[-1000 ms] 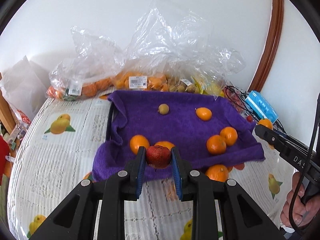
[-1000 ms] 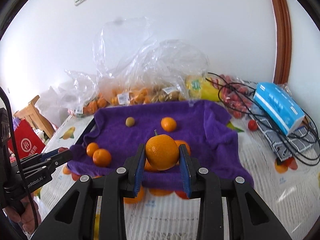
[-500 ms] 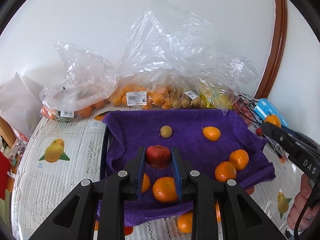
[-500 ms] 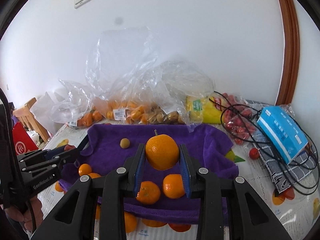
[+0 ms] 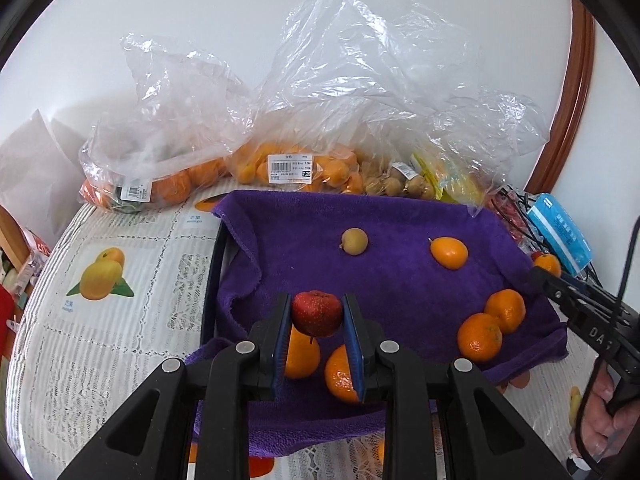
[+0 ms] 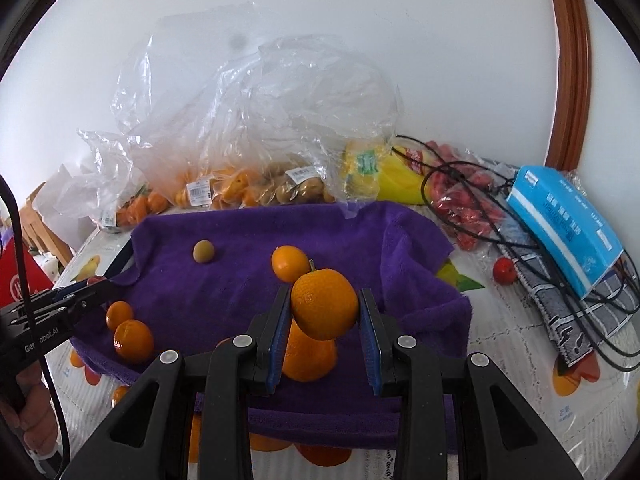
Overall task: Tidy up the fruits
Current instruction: 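Lower the orange and red fruit onto the towel and open both grippers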
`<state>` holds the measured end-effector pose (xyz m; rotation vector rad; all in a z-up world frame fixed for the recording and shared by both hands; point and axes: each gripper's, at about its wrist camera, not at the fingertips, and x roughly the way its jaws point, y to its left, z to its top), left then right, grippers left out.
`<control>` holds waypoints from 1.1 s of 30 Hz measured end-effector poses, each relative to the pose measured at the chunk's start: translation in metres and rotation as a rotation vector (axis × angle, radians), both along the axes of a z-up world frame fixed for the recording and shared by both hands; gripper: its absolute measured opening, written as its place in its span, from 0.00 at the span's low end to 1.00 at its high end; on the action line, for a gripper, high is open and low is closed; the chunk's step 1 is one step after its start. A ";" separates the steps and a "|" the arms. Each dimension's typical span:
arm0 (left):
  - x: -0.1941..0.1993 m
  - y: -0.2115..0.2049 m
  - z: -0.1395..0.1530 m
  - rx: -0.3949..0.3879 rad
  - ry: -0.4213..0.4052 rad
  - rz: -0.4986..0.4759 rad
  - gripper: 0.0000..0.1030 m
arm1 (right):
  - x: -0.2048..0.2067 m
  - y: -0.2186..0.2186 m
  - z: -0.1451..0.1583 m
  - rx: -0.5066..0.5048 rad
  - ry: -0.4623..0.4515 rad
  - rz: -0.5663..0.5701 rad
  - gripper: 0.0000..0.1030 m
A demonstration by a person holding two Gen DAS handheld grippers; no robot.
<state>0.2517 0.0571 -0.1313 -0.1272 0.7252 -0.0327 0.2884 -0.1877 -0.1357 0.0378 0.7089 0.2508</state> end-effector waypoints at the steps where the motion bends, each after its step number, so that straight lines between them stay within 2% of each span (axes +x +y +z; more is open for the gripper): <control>1: 0.000 -0.001 -0.001 -0.003 0.005 0.001 0.23 | 0.001 0.001 -0.002 -0.001 0.007 0.003 0.32; 7: 0.003 -0.008 -0.010 0.016 0.027 -0.007 0.23 | 0.003 0.008 -0.010 -0.043 0.011 -0.005 0.32; 16: 0.006 -0.004 -0.011 -0.020 0.043 0.000 0.23 | 0.006 0.008 -0.015 -0.049 0.010 -0.017 0.32; 33: 0.004 -0.013 -0.012 -0.005 0.038 -0.033 0.23 | 0.006 0.012 -0.015 -0.057 0.006 -0.007 0.34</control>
